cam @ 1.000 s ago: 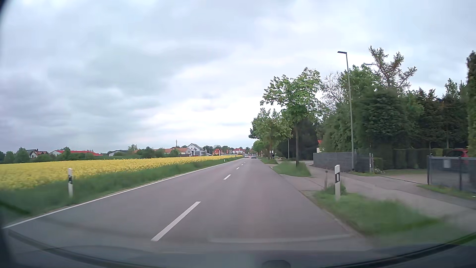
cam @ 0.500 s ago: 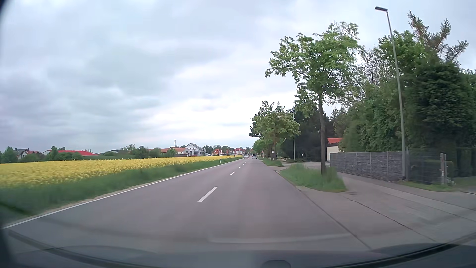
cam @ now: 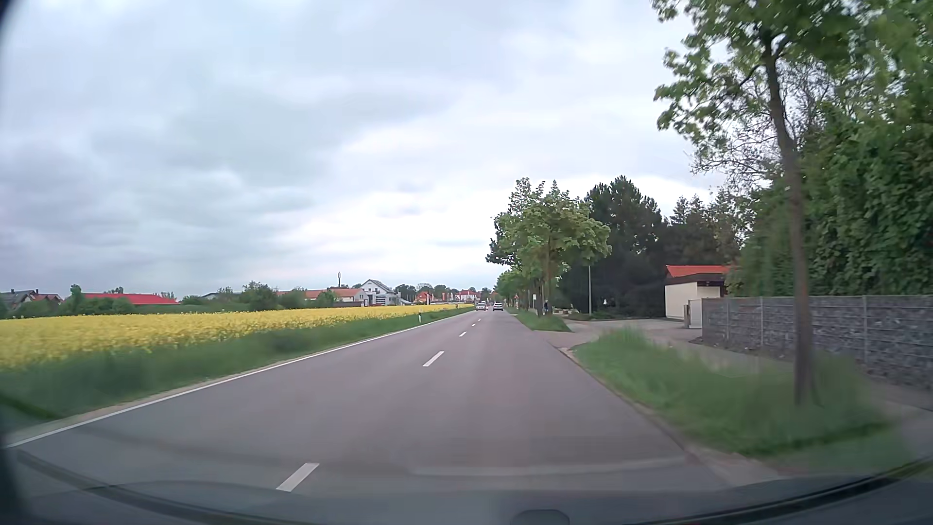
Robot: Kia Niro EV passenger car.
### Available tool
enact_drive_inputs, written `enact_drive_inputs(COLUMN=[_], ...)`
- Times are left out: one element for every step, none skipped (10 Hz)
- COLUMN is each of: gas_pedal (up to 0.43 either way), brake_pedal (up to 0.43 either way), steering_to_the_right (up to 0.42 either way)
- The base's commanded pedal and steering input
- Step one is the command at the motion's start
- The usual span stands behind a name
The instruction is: Follow the waypoints while adhering to traffic rules and regulations
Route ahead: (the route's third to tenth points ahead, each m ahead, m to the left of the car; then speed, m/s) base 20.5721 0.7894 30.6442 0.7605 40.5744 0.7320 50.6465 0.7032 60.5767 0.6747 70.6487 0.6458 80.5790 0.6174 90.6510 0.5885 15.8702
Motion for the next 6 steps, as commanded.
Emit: enact_drive_inputs(gas_pedal=[0.157, 0.157, 0.157, 0.157, 0.157, 0.157], brake_pedal=[0.0, 0.0, 0.0, 0.0, 0.0, 0.0], steering_to_the_right=[0.0, 0.0, 0.0, 0.0, 0.0, 0.0])
